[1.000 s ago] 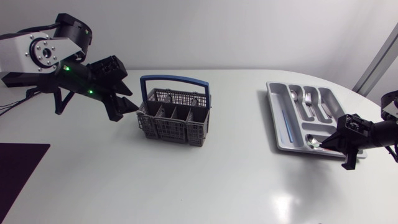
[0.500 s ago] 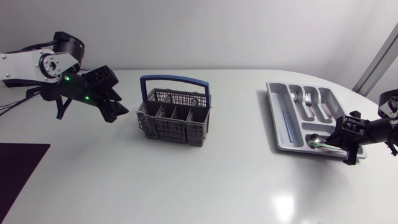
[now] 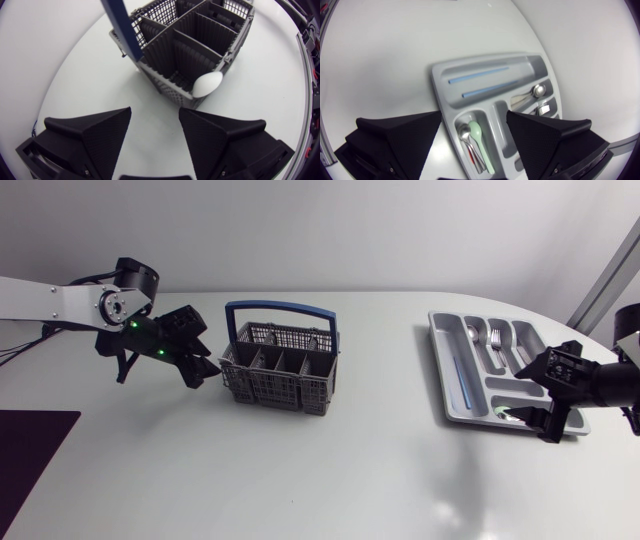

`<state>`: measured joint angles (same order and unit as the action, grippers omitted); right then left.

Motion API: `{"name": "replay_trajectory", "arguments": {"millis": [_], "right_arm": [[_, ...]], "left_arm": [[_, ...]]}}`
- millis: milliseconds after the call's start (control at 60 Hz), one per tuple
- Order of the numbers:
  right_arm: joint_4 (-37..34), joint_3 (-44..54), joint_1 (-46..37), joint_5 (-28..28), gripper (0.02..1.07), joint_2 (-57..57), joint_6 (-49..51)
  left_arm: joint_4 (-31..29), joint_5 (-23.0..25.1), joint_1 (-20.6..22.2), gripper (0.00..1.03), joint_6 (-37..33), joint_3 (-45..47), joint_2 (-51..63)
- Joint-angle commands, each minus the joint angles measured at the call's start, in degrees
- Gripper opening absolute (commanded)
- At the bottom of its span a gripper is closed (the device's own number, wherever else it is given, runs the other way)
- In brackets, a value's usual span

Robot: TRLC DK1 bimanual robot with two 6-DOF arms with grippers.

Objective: Unload the cutlery basket into the drawer organizer.

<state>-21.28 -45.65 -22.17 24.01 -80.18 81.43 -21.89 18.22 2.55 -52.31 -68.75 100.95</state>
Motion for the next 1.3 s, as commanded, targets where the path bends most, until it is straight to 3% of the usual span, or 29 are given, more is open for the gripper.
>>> {"name": "replay_trajectory", "arguments": {"millis": [0, 300, 533, 750, 900, 1283], "right_arm": [[-1.2, 2.9, 4.7, 0.2, 1.01, 3.8, -7.4], [-2.9, 4.3, 30.3, -3.4, 1.01, 12.3, -27.2], [-1.6, 4.9, 44.1, -7.6, 1.01, 11.6, -34.4], [0.8, 7.4, 48.0, -8.8, 1.01, 11.0, -36.5], [0.9, 8.3, 48.8, -8.7, 1.01, 11.1, -37.0], [1.1, 10.3, 49.6, -8.7, 1.01, 12.9, -37.9]], "left_arm": [[0.4, 1.5, 1.2, 0.68, 0.9, 1.9, 0.6], [0.4, 3.9, 4.0, 0.68, 2.4, 4.6, -1.5], [0.4, 4.1, 5.2, 0.68, 2.1, 6.8, -5.6], [0.6, 3.9, 4.6, 0.70, -0.8, 10.0, -15.5], [3.0, 2.3, 7.1, 0.72, -2.4, 13.2, -20.3], [1.7, -3.8, 11.6, 0.71, -8.9, 12.6, -19.0]]}}
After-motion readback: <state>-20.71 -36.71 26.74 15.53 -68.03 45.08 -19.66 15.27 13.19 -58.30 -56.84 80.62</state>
